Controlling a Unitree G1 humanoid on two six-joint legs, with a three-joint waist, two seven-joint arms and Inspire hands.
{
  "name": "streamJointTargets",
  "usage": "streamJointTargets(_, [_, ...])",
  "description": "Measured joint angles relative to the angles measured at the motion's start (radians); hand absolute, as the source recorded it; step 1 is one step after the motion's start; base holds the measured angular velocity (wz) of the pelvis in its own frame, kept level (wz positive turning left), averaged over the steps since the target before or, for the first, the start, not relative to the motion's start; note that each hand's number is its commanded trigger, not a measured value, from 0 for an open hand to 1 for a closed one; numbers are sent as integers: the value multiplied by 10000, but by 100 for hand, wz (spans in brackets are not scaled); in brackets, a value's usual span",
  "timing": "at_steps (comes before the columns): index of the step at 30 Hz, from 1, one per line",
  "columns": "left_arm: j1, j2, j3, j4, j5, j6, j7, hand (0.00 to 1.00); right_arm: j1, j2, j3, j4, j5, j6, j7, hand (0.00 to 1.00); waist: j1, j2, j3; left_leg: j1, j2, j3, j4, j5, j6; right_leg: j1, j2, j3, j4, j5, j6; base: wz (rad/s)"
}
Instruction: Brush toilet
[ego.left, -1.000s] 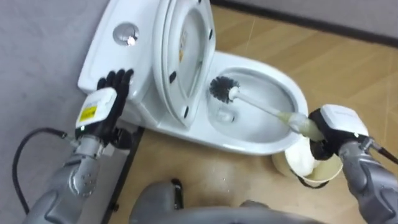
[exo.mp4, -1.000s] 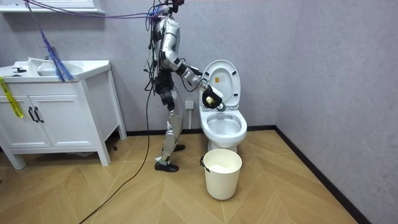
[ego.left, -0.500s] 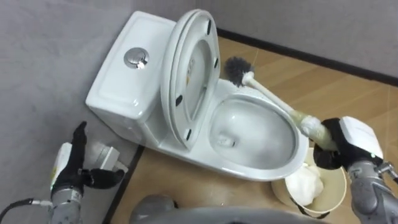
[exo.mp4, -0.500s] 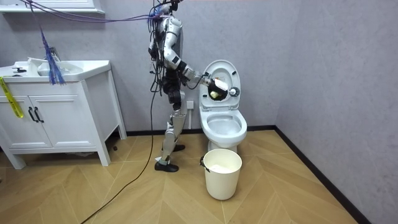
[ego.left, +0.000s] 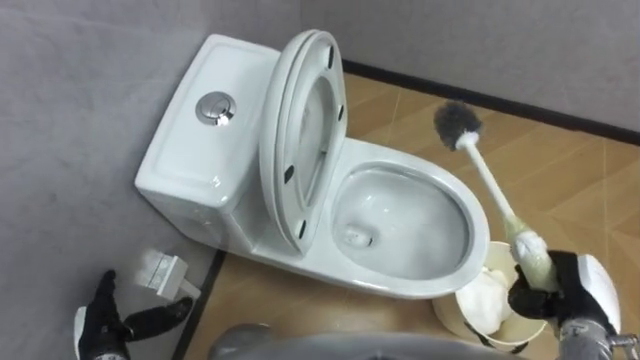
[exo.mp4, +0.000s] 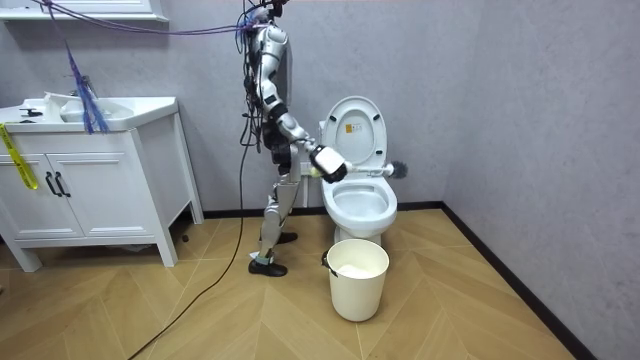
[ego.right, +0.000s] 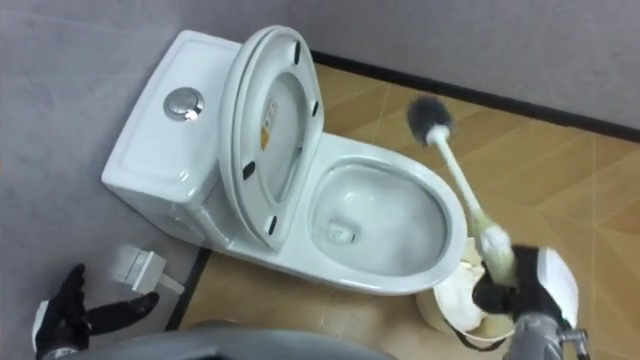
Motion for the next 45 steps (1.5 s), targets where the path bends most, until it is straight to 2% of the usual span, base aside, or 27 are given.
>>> streamJointTargets(4, [-439,0,87,1669,-9,145,-9,0,-406,29,-482,1014,1431,74,-589,100,-170,297,-13,-3,17,7,51,-40,50,-58,7,239,-6,-1,1,-13])
streamJointTargets(7, [-798,23,322,2696,35,444,-8,0,-677,30,-547,1785,2245,242,-667,100,-291,324,-20,4,48,59,18,-37,49,-104,31,339,1,-1,1,-11])
streamJointTargets(10, [-929,35,316,3176,235,817,-35,0,-807,30,-567,2390,2619,339,-667,100,-357,328,-27,171,101,290,-20,-40,46,-110,49,635,5,0,0,-27])
streamJointTargets(15, [-1223,185,58,3389,1201,1178,-205,0,-972,31,-506,3217,2934,570,-607,100,-670,355,-11,244,127,424,-29,-41,48,-112,55,826,22,4,-7,-11])
streamJointTargets(20, [-1721,346,-329,3374,2471,1258,-284,0,-891,42,-292,3423,2835,781,-607,100,-892,398,-4,245,133,491,-12,-43,54,-147,50,911,25,10,-17,-5])
streamJointTargets(21, [-1838,363,-332,3376,2505,1260,-322,0,-869,41,-291,3424,2832,818,-608,59,-894,407,-2,281,137,529,-26,-43,55,-150,51,977,25,10,-18,-13])
streamJointTargets(22, [-1904,380,-338,3376,2505,1261,-348,0,-886,42,-281,3455,2830,858,-608,0,-894,411,0,325,143,554,-46,-44,55,-146,57,1062,25,13,-22,-14])
streamJointTargets(25, [-1947,388,-340,3388,2504,1281,-382,0,-904,42,-271,3473,2796,859,-610,0,-909,455,27,362,142,543,-65,-60,62,-154,63,1120,22,23,-38,-10])
streamJointTargets(31, [-1885,387,-340,3538,2702,1536,-386,0,-974,44,-272,3488,2450,1054,-617,0,-915,508,12,362,142,544,-42,-106,69,-165,79,1292,19,23,-38,0])
streamJointTargets(36, [-1749,395,-336,3600,2808,1612,-359,0,-995,47,-272,3487,2093,1074,-638,0,-918,595,6,389,134,548,-65,-111,70,-169,82,1340,19,23,-37,0])
streamJointTargets(42, [-1717,391,-338,3865,3184,1833,-228,0,-1028,77,-271,3545,2078,1079,-747,0,-913,569,-2,397,125,545,-103,-110,69,-176,80,1325,2,23,-37,0])
streamJointTargets(45, [-1768,391,-339,3886,3280,1834,-175,0,-1123,140,-271,3789,2084,1080,-877,0,-915,553,-3,387,119,539,-106,-110,70,-176,73,1320,3,23,-37,0])
